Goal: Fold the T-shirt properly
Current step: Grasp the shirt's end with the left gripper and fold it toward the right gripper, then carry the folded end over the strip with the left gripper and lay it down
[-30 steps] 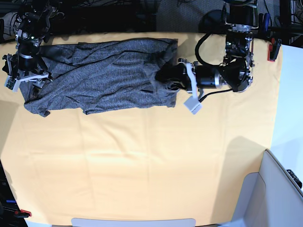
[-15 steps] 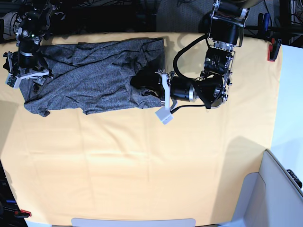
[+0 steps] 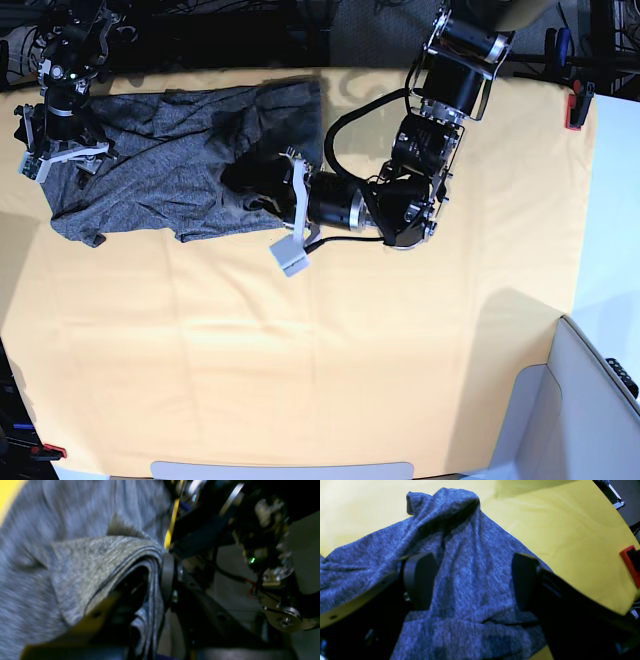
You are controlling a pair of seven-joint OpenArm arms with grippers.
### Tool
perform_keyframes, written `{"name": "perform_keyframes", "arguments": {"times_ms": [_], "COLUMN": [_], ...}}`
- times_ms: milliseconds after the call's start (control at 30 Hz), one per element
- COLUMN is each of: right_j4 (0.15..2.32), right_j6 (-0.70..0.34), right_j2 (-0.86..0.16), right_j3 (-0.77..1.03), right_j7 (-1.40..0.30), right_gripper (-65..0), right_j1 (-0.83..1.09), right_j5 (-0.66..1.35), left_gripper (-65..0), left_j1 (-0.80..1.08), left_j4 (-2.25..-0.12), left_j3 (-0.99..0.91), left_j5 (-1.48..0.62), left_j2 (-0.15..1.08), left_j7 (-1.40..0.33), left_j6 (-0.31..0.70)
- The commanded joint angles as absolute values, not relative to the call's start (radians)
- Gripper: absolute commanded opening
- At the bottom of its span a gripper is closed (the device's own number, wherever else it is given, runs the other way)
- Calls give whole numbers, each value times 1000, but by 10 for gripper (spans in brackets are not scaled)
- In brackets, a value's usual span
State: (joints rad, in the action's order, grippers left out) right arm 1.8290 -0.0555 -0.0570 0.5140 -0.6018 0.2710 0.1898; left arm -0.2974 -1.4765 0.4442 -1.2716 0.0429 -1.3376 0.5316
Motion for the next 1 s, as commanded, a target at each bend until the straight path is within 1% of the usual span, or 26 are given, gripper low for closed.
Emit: {"name": "perform_keyframes", "arguments": {"times_ms": [0, 100, 367, 433, 467, 533, 633, 700, 867, 967], "right_j4": [1845, 1845, 1845, 1845, 1845, 1845, 1845, 1845, 1845, 1839], "right_j6": [-54, -56, -56, -56, -56, -56, -56, -56, -56, -56], "right_j2": [-64, -41, -38, -38, -38, -38, -38, -38, -38, -38], "right_j3": [516, 518, 515, 515, 515, 515, 515, 515, 515, 515], "right_j7": [-573, -573, -573, -573, -573, -573, -573, -573, -573, -573], "right_gripper": [-180, -180, -180, -180, -180, -180, -180, -180, -180, -180], "right_j1": [265, 265, 263, 263, 263, 263, 263, 263, 263, 263], "right_j5": [191, 191, 191, 191, 191, 191, 191, 191, 191, 191], "left_gripper": [-646, -646, -646, -637, -617, -555, -419, -367, -363, -388], "left_j1": [-308, -309, -308, -308, -308, -308, -303, -302, -306, -311], "left_j4": [-1492, -1491, -1491, -1491, -1491, -1491, -1492, -1492, -1492, -1494], "left_j3": [443, 443, 443, 443, 443, 443, 441, 443, 438, 435], "left_j5": [-1299, -1297, -1297, -1297, -1297, -1297, -1300, -1300, -1299, -1299], "left_j2": [35, 33, 33, 31, 31, 30, 22, 21, 27, 76], "left_j7": [-1330, -1325, -1323, -1323, -1323, -1323, -1283, -1248, -1237, -1233], "left_j6": [533, 533, 533, 533, 533, 535, 535, 535, 535, 535]}}
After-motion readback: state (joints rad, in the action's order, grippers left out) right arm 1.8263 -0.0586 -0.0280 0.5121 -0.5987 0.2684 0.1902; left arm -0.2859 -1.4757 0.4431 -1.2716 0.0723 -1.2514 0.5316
